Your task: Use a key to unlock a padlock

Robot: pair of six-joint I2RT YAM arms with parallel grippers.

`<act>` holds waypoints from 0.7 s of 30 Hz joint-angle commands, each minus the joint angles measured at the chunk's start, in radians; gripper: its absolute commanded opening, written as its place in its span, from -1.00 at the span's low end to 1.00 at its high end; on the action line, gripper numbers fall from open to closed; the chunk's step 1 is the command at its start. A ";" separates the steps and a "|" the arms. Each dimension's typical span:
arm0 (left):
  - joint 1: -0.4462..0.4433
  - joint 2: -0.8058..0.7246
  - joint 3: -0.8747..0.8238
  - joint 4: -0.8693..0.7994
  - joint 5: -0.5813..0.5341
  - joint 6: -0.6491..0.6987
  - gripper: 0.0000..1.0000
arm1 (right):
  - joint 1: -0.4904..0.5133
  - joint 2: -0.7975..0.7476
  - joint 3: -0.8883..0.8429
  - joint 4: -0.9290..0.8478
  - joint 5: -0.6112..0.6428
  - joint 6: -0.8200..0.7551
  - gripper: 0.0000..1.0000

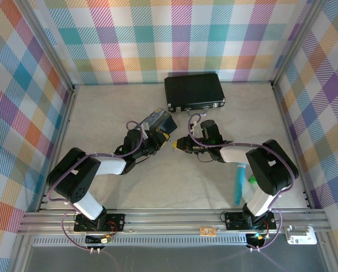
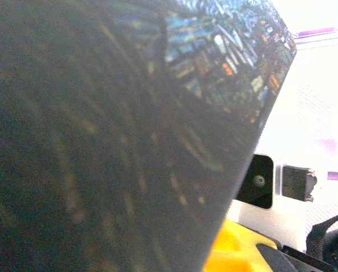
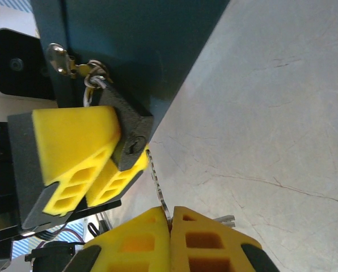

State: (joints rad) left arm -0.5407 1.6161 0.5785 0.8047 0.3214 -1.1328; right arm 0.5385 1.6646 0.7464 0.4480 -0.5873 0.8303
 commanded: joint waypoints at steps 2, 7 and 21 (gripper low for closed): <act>0.004 -0.003 0.020 0.049 0.012 0.006 -1.00 | 0.009 -0.048 -0.016 0.026 -0.017 -0.004 -1.00; 0.002 0.010 0.021 0.080 0.024 -0.015 -1.00 | 0.010 -0.035 -0.005 0.039 -0.019 -0.002 -1.00; -0.011 0.011 0.041 0.063 0.028 -0.005 -1.00 | 0.014 -0.005 0.005 0.070 -0.058 0.002 -1.00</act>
State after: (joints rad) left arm -0.5411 1.6173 0.5842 0.8146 0.3218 -1.1378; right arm 0.5411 1.6508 0.7460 0.4706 -0.5957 0.8345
